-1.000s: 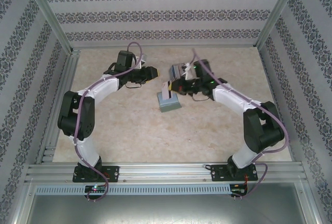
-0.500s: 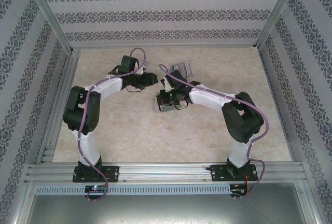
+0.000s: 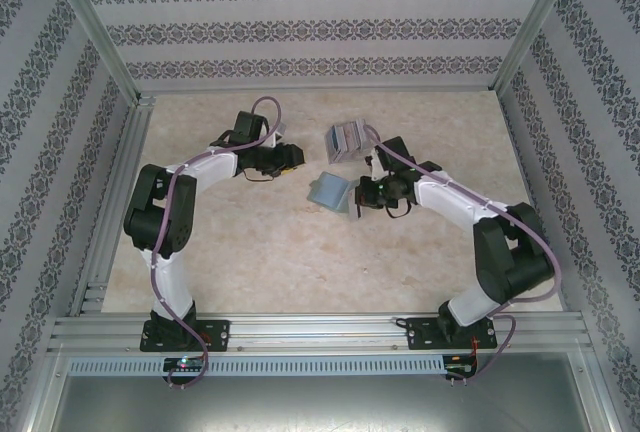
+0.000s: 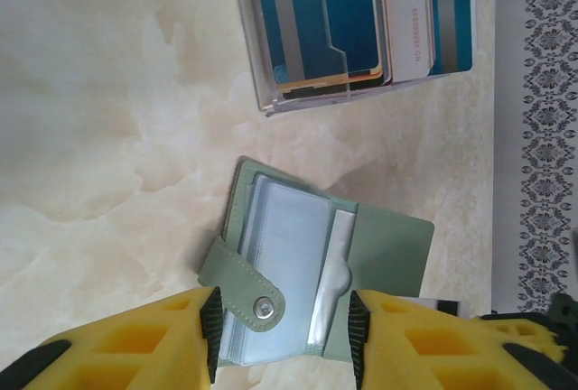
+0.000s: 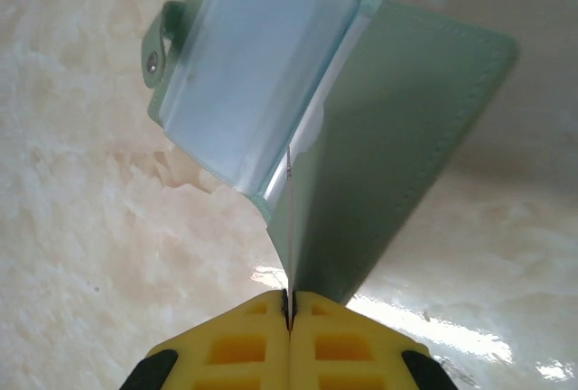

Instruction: Put the credit cards into the card holder

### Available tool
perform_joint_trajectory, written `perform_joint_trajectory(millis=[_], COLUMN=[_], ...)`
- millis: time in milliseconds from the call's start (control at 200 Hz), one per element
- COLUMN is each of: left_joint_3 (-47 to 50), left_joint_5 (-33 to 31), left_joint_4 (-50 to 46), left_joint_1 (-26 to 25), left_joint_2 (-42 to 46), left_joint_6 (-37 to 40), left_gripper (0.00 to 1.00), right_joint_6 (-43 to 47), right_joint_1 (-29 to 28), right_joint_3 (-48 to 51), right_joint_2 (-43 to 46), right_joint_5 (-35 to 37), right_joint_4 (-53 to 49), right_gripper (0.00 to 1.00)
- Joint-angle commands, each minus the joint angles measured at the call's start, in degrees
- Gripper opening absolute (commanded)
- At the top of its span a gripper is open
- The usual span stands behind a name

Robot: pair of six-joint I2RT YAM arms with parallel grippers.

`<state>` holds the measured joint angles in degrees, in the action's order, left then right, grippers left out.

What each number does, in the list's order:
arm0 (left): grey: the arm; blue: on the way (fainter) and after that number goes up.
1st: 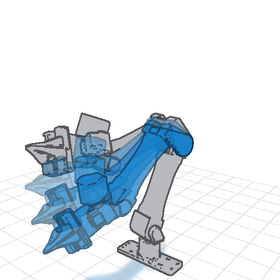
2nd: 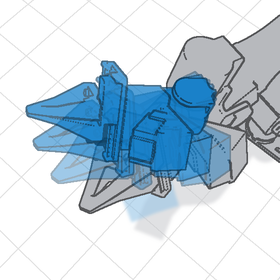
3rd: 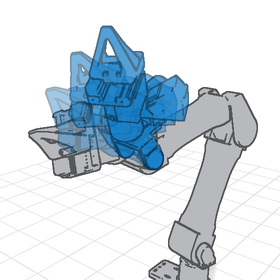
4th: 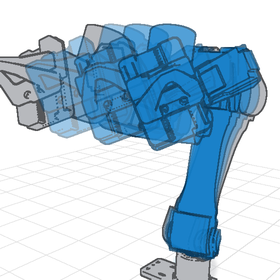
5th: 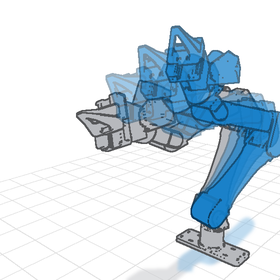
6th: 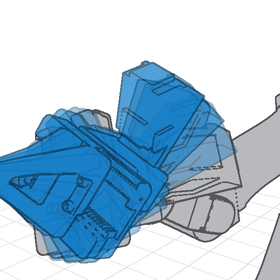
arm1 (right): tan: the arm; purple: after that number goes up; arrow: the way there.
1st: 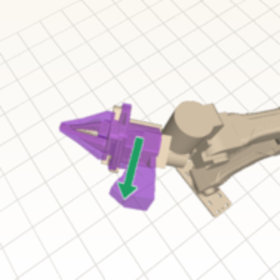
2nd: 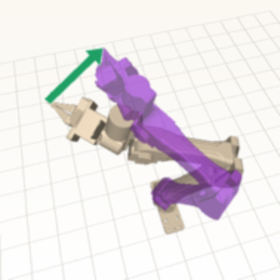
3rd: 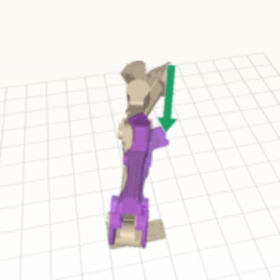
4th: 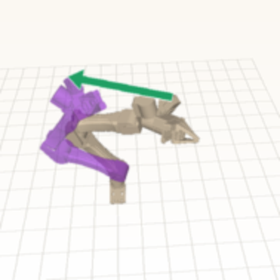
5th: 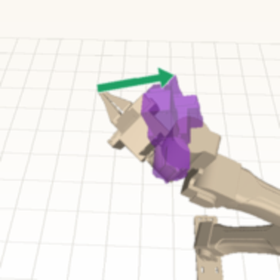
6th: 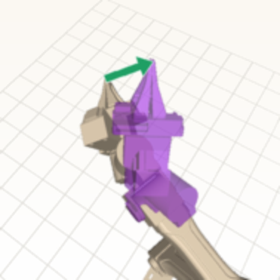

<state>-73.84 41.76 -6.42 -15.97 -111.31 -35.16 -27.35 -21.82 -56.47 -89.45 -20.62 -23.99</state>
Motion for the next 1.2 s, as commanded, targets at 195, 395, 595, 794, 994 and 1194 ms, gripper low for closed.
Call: perform_joint_trajectory(millis=[195,395,595,794,994,1194], left_joint_3=[-3.9,-8.9,-8.5,-6.0,-4.2,-2.8], left_joint_5=[0.9,1.1,1.9,2.2,2.4,2.1], left_joint_4=[0.7,-5.5,-5.5,-3.7,-3.1,-3.0], left_joint_1=[-3.3,-3.7,-4.0,-4.6,-5.7,-6.2], left_joint_2=[-5.1,-10.0,-11.8,-12.3,-11.9,-10.9], left_joint_6=[-0.5,3.4,3.8,3.0,2.5,2.3], left_gripper=[0.43,0.42,0.40,0.39,0.38,0.32], right_joint_6=[-8.8,-15.4,-17.8,-20.7,-21.0,-20.9], right_joint_1=[6.8,8.1,9.2,10.3,10.2,10.1], right_joint_3=[6.6,7.3,8.1,9.6,8.8,8.9], right_joint_2=[-1.1,-9.0,-12.3,-14.8,-16.9,-16.0], right_joint_5=[-13.0,-17.0,-18.2,-21.9,-23.6,-25.0], right_joint_4=[17.9,29.2,33.1,39.0,40.1,40.4], right_gripper=[0.00,0.00,0.00,0.00,0.00,0.00])
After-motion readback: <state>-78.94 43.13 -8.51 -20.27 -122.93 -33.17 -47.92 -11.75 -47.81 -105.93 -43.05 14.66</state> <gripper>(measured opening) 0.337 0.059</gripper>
